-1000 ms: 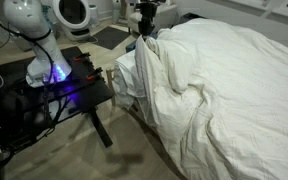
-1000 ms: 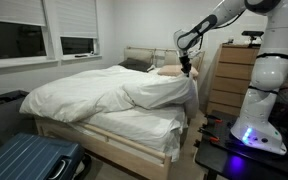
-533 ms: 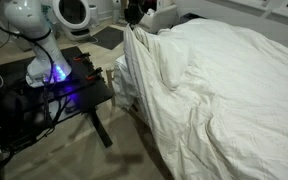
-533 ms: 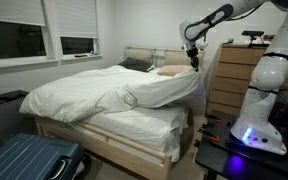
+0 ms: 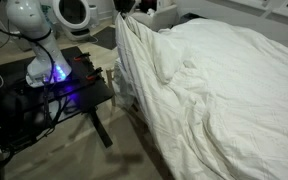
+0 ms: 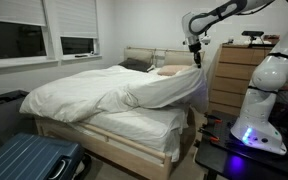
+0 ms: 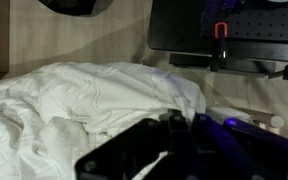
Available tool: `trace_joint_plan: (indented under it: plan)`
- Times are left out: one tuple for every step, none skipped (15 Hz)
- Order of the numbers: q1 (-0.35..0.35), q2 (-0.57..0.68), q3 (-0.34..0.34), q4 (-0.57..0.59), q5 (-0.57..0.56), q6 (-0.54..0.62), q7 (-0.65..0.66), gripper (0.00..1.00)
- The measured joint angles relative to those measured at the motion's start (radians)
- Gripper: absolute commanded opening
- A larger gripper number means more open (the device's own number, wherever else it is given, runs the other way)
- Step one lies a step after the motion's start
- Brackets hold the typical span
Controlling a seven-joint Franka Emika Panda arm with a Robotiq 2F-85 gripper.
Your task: Make the bed
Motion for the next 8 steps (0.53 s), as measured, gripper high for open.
trace_joint_plan:
  plan:
    - [0.006, -0.008, 0.001, -0.003, 0.0, -0.003, 0.0, 0.01]
    - [0.01, -0.013, 0.002, -0.005, 0.0, -0.004, 0.0, 0.01]
    - [0.013, -0.016, 0.002, -0.007, 0.001, -0.006, 0.0, 0.01]
    - [0.016, -0.018, 0.002, -0.008, 0.001, -0.007, 0.0, 0.31]
    - [0.017, -0.02, 0.002, -0.008, 0.001, -0.009, 0.0, 0.32]
    - [0.017, -0.021, 0.002, -0.008, 0.001, -0.011, 0.001, 0.39]
    - [0.017, -0.024, 0.004, -0.008, 0.001, -0.019, 0.002, 0.45]
    - [0.017, -0.031, 0.006, -0.007, 0.001, -0.031, 0.003, 0.53]
